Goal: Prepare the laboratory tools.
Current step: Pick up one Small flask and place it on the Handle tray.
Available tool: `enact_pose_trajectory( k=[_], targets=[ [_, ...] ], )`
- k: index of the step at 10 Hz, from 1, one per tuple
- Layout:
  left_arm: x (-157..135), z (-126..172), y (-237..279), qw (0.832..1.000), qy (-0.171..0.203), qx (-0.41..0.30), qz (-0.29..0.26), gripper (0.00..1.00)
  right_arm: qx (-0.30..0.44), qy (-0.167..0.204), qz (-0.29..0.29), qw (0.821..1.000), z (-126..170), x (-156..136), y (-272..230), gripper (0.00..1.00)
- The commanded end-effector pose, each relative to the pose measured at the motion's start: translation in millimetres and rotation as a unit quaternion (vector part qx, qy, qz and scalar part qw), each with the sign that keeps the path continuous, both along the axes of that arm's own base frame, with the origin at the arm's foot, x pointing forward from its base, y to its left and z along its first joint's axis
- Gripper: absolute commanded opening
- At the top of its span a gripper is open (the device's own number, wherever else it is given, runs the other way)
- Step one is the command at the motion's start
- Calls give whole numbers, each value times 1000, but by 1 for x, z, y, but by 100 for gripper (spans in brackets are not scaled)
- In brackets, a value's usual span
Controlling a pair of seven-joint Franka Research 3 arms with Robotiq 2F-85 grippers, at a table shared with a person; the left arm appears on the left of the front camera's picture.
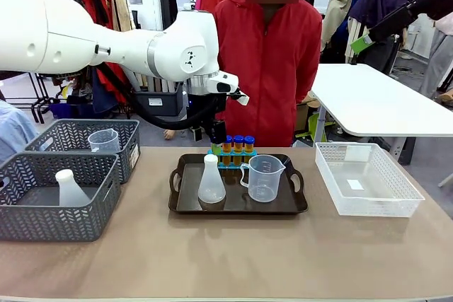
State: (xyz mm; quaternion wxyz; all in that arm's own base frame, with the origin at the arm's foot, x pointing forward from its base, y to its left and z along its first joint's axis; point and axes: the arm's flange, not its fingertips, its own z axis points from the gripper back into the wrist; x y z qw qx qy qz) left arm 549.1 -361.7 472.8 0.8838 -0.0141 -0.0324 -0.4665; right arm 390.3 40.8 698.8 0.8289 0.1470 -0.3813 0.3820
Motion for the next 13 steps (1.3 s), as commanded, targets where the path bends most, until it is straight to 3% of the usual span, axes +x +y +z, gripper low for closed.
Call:
enact_pose_trajectory(
  k=[1, 2, 5, 8, 11, 13],
  targets=[
    [0, 0, 0, 1000, 0, 0, 0, 100, 5, -1, 5, 1000, 1, 0, -1, 100],
    [-4, 10, 7, 999, 26, -19, -3, 100, 5, -1, 5, 1000, 1, 0, -1, 100],
    [-11, 44, 38, 995, 36, -93, 7, 100, 5, -1, 5, 1000, 1, 0, -1, 100],
    [-22, 89, 80, 989, 2, -147, 19, 100, 5, -1, 5, 1000, 1, 0, -1, 100],
    [-25, 140, 123, 972, -34, -232, -20, 100, 5, -1, 5, 1000, 1, 0, -1, 100],
    [-31, 172, 146, 968, -81, -239, -15, 100, 5, -1, 5, 1000, 1, 0, -1, 100]
  ],
)
